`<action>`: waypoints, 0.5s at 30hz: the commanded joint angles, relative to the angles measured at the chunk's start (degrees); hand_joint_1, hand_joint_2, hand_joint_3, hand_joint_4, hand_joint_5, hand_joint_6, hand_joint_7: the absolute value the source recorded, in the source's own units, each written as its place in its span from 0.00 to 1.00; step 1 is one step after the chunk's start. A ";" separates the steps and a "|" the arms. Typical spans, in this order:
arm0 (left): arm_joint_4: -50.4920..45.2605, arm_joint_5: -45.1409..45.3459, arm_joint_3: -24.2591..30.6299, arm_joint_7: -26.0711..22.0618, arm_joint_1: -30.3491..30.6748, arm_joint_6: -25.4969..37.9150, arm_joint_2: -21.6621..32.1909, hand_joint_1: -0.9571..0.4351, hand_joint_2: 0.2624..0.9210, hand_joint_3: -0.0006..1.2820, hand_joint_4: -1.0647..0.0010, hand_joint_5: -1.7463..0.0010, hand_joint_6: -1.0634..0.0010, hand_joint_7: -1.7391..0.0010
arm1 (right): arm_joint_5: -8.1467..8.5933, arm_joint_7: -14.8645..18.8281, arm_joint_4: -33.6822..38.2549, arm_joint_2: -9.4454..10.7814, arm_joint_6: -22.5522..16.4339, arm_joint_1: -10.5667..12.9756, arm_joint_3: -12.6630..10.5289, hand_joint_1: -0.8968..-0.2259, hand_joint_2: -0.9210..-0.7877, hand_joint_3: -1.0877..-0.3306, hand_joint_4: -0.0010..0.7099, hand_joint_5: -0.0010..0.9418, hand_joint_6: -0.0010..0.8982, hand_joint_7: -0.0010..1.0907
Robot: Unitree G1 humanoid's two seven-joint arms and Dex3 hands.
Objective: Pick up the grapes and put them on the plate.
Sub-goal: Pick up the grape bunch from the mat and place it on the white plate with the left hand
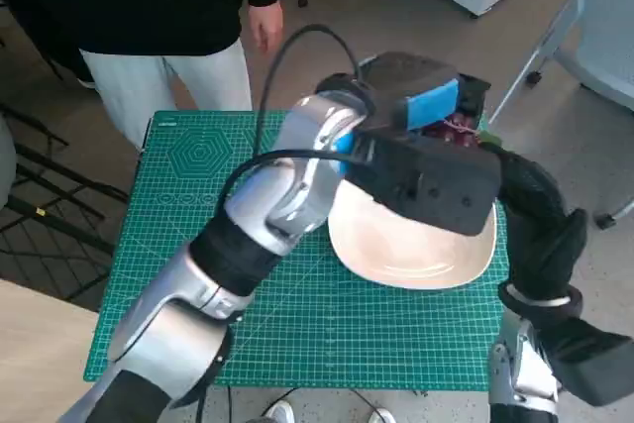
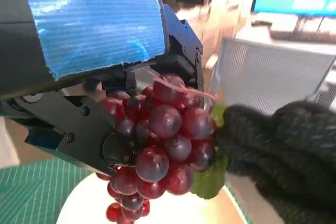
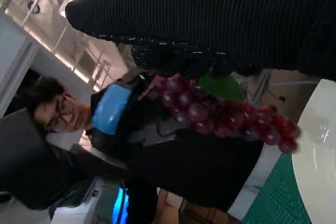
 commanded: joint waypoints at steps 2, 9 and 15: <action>3.08 -0.92 -0.13 -0.43 -3.22 -0.57 -1.51 0.69 0.85 0.29 0.52 0.22 0.51 0.24 | -1.61 -1.66 -1.00 0.33 1.31 1.65 0.28 0.37 0.00 0.47 0.45 0.00 0.13 0.22; 6.74 -1.58 0.24 0.69 -3.78 -1.53 -2.43 0.69 0.88 0.27 0.53 0.21 0.52 0.23 | -2.50 -3.05 -1.71 0.38 1.62 2.02 0.31 0.38 0.00 0.46 0.44 0.00 0.13 0.23; 8.48 -2.77 0.96 0.27 -3.40 -0.33 -2.92 0.83 0.88 0.27 0.51 0.20 0.61 0.56 | -2.15 -3.28 -1.53 0.28 1.77 1.97 0.26 0.38 0.00 0.46 0.44 0.00 0.13 0.23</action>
